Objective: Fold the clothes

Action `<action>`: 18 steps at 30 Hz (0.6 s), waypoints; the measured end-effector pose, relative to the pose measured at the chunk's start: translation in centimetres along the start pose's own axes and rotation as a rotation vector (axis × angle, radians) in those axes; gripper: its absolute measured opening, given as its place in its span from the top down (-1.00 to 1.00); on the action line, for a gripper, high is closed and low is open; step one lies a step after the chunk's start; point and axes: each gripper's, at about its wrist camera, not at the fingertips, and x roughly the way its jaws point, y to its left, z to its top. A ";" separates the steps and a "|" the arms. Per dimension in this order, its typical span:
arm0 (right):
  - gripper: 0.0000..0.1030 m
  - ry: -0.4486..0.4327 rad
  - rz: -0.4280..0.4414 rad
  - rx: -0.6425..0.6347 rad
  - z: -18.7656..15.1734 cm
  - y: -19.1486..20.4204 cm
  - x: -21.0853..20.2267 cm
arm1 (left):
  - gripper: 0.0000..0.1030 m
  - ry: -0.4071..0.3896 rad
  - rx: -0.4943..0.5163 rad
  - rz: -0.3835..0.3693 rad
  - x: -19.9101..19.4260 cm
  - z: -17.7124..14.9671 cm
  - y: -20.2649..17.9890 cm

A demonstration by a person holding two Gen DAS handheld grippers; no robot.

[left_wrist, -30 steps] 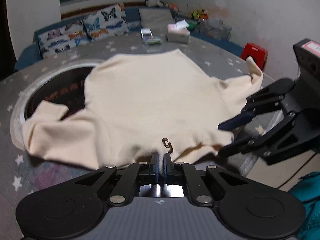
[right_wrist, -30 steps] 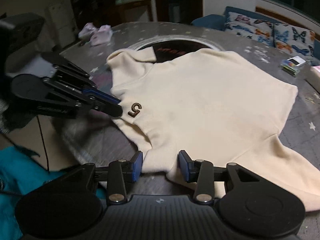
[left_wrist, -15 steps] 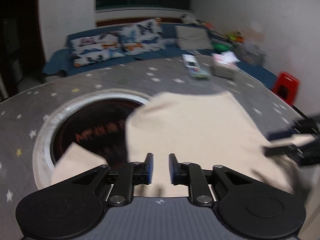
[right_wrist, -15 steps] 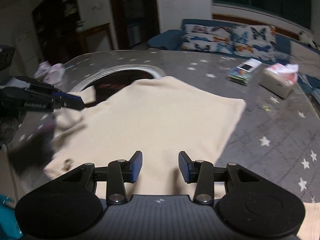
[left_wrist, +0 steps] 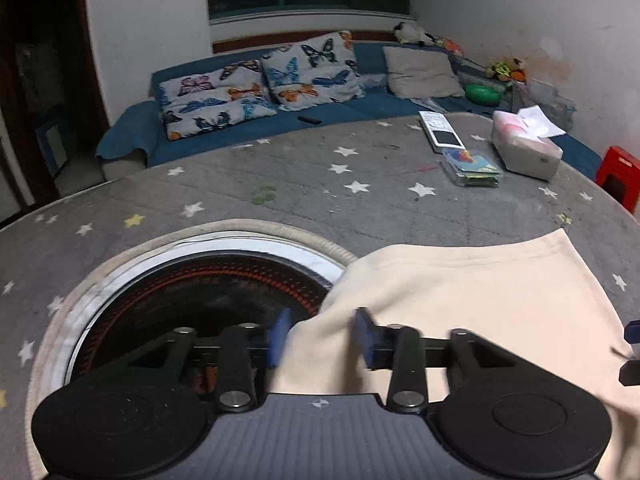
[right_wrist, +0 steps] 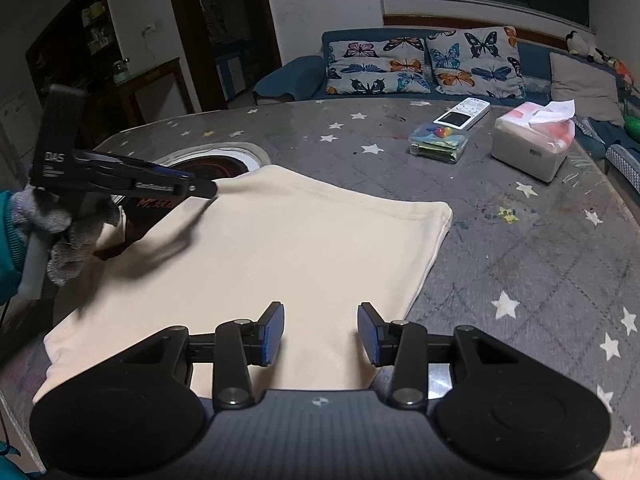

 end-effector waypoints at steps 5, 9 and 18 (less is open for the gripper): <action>0.20 0.002 -0.004 0.013 0.2 -0.6 0.6 | 0.80 -0.023 0.043 -0.083 -1.0 -0.8 -1.3; 0.18 0.005 0.002 0.016 0.3 -0.7 0.9 | 0.75 -0.048 0.094 -0.180 -2.6 -1.6 -2.5; 0.12 0.014 0.009 0.015 0.4 -0.9 1.5 | 0.42 -0.098 0.016 -0.082 -3.2 -0.6 -1.3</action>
